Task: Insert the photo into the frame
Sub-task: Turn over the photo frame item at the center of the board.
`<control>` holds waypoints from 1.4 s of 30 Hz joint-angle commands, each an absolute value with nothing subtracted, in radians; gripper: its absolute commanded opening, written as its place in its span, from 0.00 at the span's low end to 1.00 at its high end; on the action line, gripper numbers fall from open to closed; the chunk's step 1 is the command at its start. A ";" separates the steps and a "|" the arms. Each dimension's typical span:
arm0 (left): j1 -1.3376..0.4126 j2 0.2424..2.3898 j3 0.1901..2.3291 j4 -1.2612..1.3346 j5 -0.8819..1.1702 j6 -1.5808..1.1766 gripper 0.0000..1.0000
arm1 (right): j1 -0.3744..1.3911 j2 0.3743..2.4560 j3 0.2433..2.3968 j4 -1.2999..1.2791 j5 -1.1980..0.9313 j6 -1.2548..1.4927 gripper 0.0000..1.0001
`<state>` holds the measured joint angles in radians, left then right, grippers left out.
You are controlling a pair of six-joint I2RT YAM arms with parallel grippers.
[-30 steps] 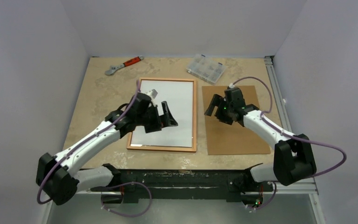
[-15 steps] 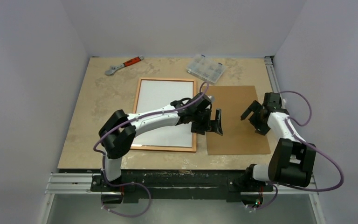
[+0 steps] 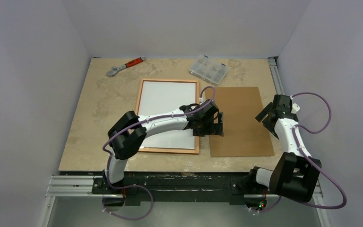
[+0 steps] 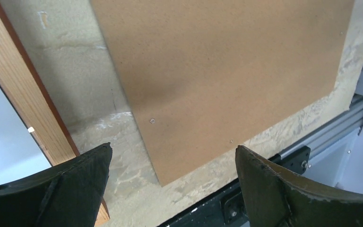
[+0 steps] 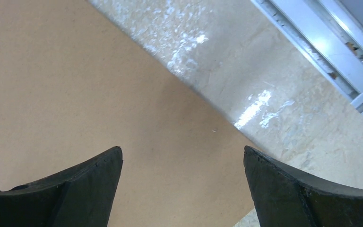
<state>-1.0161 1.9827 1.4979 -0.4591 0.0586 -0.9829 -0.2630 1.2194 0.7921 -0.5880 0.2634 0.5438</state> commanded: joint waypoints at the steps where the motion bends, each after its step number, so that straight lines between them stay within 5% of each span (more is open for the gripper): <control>1: -1.026 1.999 1.522 -0.433 -0.031 -1.023 1.00 | -0.271 1.238 0.799 -0.563 0.395 0.580 0.98; 23: -1.032 2.168 1.551 -0.371 -0.035 -1.128 1.00 | -0.421 1.488 0.733 -0.398 -0.039 0.570 0.98; 42: -1.032 1.902 1.484 -0.190 -0.015 -1.019 0.95 | -0.420 1.402 0.607 -0.351 -0.386 0.511 0.95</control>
